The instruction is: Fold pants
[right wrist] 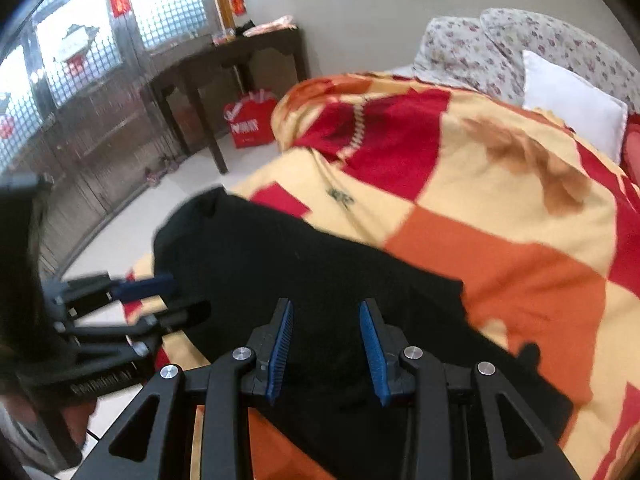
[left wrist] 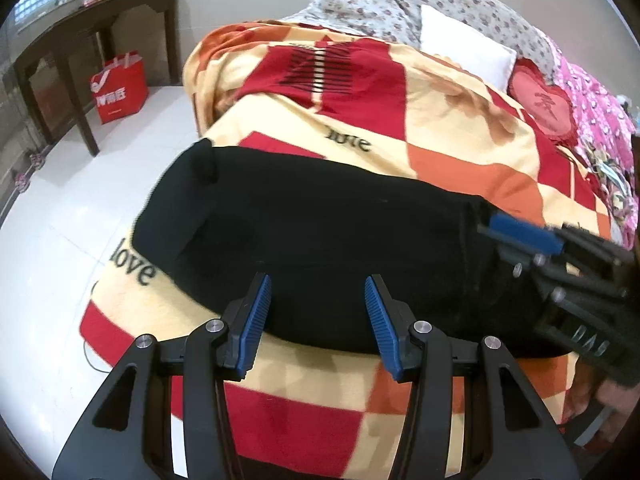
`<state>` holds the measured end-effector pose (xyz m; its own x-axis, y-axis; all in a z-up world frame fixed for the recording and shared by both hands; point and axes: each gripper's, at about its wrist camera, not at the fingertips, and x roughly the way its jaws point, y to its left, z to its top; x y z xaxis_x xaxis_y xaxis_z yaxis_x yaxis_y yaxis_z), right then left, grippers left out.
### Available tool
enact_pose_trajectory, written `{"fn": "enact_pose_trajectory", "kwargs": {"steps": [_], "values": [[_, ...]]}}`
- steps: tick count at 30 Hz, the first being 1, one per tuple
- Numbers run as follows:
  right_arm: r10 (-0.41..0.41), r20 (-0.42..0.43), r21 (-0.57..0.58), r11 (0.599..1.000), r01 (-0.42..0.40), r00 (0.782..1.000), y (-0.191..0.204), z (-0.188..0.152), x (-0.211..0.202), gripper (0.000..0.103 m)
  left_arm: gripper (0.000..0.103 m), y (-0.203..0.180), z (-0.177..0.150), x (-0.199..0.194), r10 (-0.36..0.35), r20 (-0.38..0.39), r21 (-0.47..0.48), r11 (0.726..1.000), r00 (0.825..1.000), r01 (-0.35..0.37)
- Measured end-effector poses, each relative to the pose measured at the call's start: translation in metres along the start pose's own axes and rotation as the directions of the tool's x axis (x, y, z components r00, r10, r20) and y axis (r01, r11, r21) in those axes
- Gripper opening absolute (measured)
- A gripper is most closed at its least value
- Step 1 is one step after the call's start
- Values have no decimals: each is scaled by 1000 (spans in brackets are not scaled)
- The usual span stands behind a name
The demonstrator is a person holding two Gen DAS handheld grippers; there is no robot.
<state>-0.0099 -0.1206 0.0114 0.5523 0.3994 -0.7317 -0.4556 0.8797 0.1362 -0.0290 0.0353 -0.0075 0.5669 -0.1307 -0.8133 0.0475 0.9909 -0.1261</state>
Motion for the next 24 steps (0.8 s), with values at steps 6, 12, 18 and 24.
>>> {"fn": "enact_pose_trajectory", "kwargs": {"steps": [6,12,18,24], "values": [[77,-59,-23,997,-78,995,20,22,38,44,55,51,-11,-8,-54,2,-158,986,999,53],[57,-105,-122,990,-70,993,49,41,79,44,62,87,-19,-9,-52,5,-283,958,999,51],[55,-126,-161,984,-75,991,65,65,111,44,62,101,-21,1,-55,-22,-346,937,998,44],[28,-152,-200,978,-58,988,84,91,155,44,62,104,-17,8,-63,-28,-351,935,998,49]]}}
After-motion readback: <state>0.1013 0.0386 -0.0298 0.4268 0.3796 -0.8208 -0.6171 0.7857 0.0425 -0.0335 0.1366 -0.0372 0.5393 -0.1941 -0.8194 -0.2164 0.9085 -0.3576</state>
